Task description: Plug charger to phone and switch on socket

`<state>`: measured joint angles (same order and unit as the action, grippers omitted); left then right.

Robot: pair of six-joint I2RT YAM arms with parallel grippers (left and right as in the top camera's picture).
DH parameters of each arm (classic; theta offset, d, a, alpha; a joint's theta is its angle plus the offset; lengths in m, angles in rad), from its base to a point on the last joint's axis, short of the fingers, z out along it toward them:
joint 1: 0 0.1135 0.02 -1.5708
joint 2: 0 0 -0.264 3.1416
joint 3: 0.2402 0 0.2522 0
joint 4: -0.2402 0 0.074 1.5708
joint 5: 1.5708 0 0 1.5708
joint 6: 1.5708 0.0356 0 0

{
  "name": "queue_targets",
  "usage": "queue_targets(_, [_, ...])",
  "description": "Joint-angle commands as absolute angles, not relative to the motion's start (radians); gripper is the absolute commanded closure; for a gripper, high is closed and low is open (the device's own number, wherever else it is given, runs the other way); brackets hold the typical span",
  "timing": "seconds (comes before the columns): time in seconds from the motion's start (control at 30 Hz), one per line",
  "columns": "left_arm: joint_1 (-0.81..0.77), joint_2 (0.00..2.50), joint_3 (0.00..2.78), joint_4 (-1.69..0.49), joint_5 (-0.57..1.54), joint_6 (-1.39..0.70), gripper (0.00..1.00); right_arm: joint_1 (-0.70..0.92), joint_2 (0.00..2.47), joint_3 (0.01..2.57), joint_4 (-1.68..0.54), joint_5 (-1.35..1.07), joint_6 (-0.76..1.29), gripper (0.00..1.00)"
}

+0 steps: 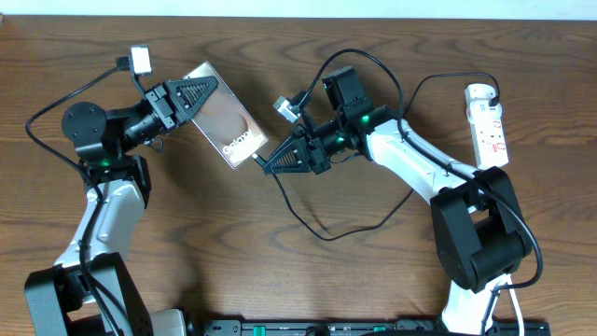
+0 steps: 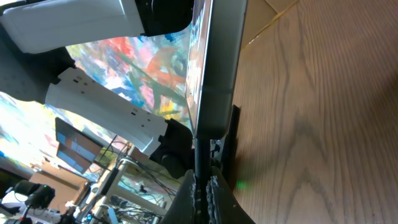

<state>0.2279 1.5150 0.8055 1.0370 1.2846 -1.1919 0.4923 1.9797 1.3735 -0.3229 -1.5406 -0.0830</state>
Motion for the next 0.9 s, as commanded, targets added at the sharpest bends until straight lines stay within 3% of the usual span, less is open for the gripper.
queue_targets(0.0, [0.223, 1.504, 0.802, 1.049, 1.316, -1.186, 0.93, 0.486, 1.984, 1.381, -0.318, -1.562, -0.075, 0.99])
queue_targets(0.87, [0.189, 1.504, 0.802, 1.049, 1.316, -1.156, 0.93, 0.486, 1.984, 1.381, -0.313, -1.562, -0.067, 0.99])
